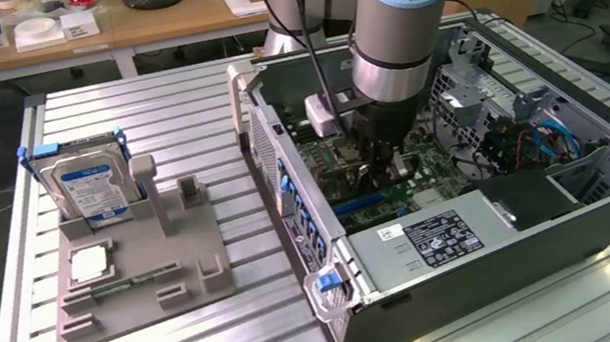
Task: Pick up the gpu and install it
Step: 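Insert the gpu into the slot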
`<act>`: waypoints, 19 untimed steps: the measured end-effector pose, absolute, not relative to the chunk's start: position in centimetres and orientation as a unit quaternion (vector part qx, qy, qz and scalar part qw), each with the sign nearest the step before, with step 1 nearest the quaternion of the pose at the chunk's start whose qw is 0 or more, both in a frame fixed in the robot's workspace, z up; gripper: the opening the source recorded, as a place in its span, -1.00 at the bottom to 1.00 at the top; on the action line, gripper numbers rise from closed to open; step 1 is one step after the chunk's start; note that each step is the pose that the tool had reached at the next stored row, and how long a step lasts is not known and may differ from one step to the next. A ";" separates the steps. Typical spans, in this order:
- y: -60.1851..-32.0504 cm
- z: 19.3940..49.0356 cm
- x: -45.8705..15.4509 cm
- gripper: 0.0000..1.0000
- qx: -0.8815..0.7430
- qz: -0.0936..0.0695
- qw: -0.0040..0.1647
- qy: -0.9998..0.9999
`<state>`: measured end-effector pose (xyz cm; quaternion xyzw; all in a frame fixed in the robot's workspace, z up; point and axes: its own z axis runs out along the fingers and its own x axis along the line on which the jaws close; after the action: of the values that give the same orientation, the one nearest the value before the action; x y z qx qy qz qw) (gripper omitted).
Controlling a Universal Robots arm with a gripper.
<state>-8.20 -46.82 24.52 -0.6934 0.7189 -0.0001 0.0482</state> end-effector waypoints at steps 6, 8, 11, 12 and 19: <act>-46.8 24.4 -8.5 -0.44 -0.693 0.000 0.048 0.719; -46.8 24.2 -8.5 -0.44 -0.693 0.000 0.048 0.719; -46.8 24.0 -8.6 -0.44 -0.693 0.000 0.048 0.719; -46.8 23.9 -8.6 -0.44 -0.693 0.000 0.048 0.719; -46.7 23.5 -8.8 -0.44 -0.693 0.000 0.048 0.719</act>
<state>-8.78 -46.68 23.52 -0.6934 0.7190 0.0000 0.0483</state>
